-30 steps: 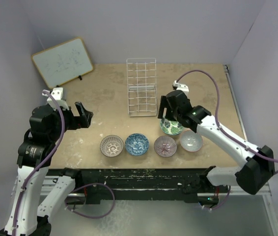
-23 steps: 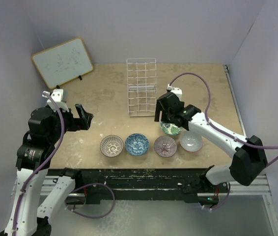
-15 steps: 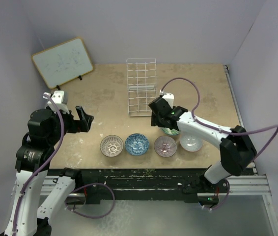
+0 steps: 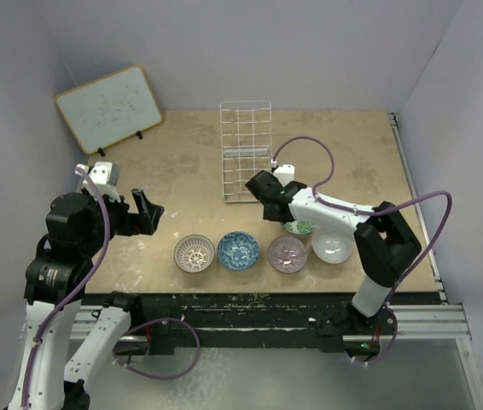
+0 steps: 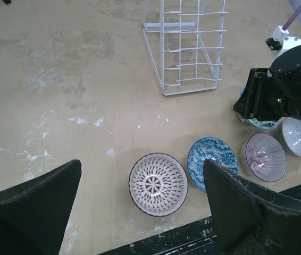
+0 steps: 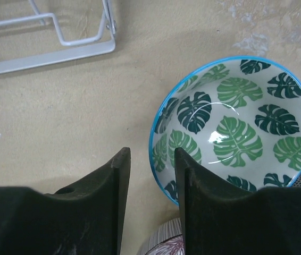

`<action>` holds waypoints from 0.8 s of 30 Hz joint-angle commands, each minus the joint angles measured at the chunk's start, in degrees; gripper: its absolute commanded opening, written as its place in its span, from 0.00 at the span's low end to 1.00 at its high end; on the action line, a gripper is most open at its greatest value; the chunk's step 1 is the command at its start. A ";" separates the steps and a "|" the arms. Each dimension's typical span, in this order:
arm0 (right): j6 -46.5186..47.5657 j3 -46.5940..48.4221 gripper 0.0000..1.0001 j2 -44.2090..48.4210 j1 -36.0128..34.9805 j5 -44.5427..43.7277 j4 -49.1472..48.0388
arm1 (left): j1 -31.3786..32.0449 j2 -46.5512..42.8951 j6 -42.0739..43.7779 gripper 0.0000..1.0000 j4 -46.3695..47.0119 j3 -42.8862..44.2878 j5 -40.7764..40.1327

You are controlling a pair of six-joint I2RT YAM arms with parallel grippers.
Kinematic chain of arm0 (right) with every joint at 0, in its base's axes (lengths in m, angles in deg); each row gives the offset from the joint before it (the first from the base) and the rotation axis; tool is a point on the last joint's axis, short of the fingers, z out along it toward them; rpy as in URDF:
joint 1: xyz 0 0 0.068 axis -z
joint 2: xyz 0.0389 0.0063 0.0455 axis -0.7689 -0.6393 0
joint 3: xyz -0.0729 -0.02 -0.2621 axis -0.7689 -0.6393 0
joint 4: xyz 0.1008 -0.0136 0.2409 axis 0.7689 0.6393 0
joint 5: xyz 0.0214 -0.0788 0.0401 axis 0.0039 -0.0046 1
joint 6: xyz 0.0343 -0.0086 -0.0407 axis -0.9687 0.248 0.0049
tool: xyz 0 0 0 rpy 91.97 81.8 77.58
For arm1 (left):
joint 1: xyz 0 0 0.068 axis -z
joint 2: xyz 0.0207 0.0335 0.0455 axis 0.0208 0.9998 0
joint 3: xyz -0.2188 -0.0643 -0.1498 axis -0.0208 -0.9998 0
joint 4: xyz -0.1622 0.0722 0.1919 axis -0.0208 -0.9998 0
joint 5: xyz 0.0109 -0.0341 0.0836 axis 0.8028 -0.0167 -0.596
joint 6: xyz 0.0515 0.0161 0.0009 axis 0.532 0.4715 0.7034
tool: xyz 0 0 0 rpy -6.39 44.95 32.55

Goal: Load the bowls into the dish rack

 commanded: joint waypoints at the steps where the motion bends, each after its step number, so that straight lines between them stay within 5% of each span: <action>1: -0.83 3.12 0.41 -1.98 -0.28 -3.44 0.89 | 0.08 -0.55 0.41 0.99 0.87 2.12 1.70; 24: -2.68 3.31 0.00 -4.78 -0.23 -5.27 2.74 | 0.08 -0.26 0.35 0.99 -0.28 4.30 2.33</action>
